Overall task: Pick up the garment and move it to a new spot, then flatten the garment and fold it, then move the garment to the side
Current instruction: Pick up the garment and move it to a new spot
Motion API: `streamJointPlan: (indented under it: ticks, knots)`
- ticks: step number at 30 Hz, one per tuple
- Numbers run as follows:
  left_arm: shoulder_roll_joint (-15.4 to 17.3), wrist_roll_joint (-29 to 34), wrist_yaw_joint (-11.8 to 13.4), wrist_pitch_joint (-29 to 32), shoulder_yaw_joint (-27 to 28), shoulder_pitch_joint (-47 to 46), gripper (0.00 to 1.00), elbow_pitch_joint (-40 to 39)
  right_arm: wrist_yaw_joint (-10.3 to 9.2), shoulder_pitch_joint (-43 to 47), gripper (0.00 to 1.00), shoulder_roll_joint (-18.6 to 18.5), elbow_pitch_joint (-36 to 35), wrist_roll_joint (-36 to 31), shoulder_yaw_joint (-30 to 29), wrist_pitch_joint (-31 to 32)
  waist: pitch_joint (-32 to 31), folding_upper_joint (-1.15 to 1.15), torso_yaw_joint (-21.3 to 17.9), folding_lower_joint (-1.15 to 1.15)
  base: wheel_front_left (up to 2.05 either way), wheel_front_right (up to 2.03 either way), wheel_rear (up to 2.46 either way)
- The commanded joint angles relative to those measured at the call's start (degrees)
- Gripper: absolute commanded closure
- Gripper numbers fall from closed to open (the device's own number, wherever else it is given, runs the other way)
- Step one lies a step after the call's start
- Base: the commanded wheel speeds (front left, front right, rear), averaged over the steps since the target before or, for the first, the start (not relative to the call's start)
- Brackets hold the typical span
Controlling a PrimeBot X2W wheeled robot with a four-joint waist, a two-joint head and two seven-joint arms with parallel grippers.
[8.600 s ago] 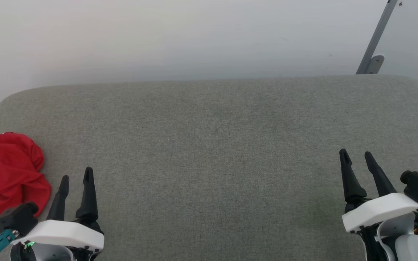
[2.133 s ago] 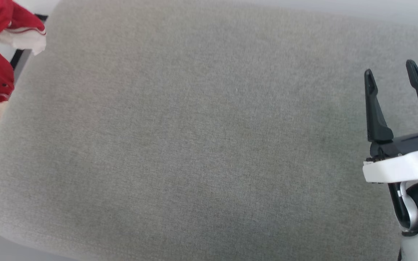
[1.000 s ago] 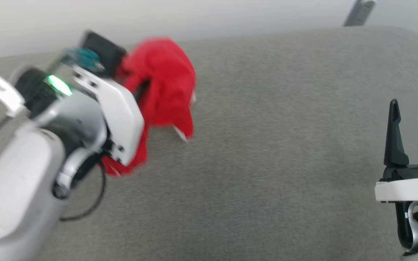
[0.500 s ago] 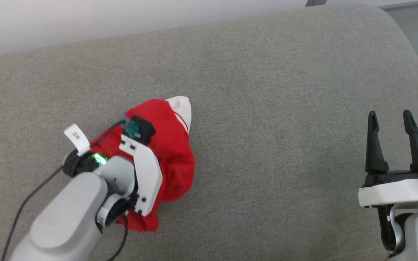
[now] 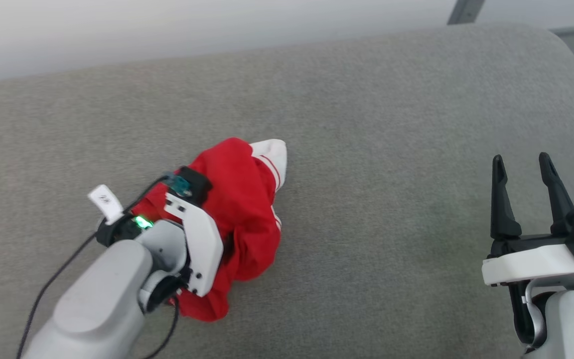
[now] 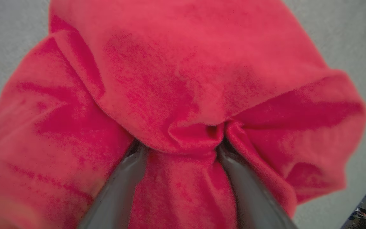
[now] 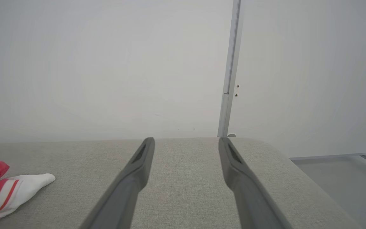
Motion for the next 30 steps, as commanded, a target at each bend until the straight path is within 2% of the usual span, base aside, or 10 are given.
streamJointPlan:
  ticks: [1,8,13,14,15,23,30]
  knots:
    - [0.90,-0.05,-0.30,-2.10,0.65,0.12,0.00,-0.98,-0.02,0.45,0.00,0.04,0.01,-0.16,0.14,-0.30,-1.08,0.00,1.22,0.00,0.00,0.00,0.00]
    - [2.98,-0.55,0.90,-15.18,5.94,2.99,0.00,-6.59,-0.02,1.35,0.00,-0.09,0.21,-0.40,1.01,-0.28,-3.76,0.00,4.07,0.00,0.00,0.00,0.00]
    - [4.98,-0.15,2.76,-25.34,10.19,6.94,0.00,-9.24,-0.02,2.17,0.00,-1.18,0.57,0.29,1.93,-0.28,-5.78,0.00,5.65,0.00,0.00,0.00,0.00]
    - [6.02,0.57,3.52,-29.26,11.48,8.96,0.00,-10.25,-0.02,2.49,0.00,-1.39,0.88,0.57,2.17,-0.29,-6.65,0.00,6.26,0.00,0.00,0.00,0.00]
    - [6.02,0.57,3.52,-29.26,11.48,8.96,0.00,-10.25,-0.02,2.49,0.00,-1.39,0.88,0.57,2.17,-0.29,-6.65,0.00,6.26,0.00,0.00,0.00,0.00]
    - [8.11,0.03,7.29,-40.49,16.06,18.16,0.00,-14.40,-0.02,4.23,0.00,-2.15,1.54,0.99,2.52,-0.20,-9.04,0.00,8.67,0.00,0.00,0.00,0.00]
    - [8.88,-1.25,9.63,-45.20,20.82,26.02,0.00,-16.50,-0.02,5.25,0.00,-2.11,2.00,1.20,2.70,-0.06,-10.47,0.00,10.28,0.00,0.00,0.00,0.00]
